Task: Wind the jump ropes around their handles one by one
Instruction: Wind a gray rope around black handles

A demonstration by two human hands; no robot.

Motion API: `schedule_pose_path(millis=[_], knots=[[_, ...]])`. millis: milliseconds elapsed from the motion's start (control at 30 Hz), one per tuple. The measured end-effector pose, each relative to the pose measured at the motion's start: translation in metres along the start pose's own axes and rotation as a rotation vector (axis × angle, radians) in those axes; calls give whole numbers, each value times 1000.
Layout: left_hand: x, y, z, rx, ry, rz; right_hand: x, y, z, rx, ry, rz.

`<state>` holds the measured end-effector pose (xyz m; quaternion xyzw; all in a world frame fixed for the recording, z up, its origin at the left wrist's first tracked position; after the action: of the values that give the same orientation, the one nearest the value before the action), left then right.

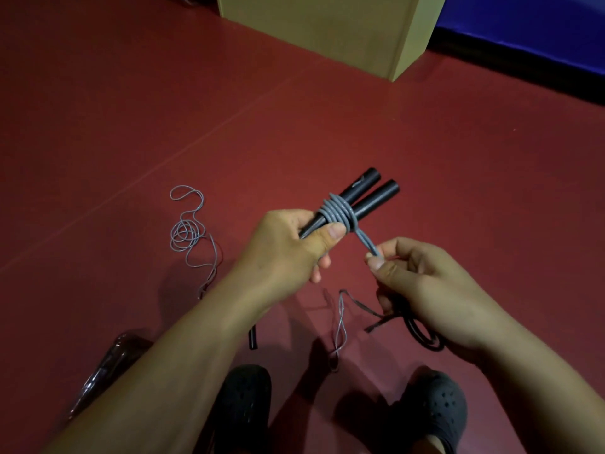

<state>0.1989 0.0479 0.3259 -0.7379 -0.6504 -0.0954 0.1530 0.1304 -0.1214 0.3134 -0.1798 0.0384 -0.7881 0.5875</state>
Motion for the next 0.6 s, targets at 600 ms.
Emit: schedule_pose_path(millis=[600], knots=[[15, 17, 22, -69, 345, -247, -9, -3, 5, 177, -204, -24]])
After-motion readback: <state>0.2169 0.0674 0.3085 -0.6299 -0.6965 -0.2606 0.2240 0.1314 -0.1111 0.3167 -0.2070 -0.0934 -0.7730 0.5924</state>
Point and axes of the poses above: each hand's wrist, its own y-axis towards the middle knuckle, its own x-axis out of the back of the hand, z = x × y, the point moved 3 cm from there along y, towards the middle knuckle, and after that the axes turned 15 degrees about -z, right-handed, at the moved point
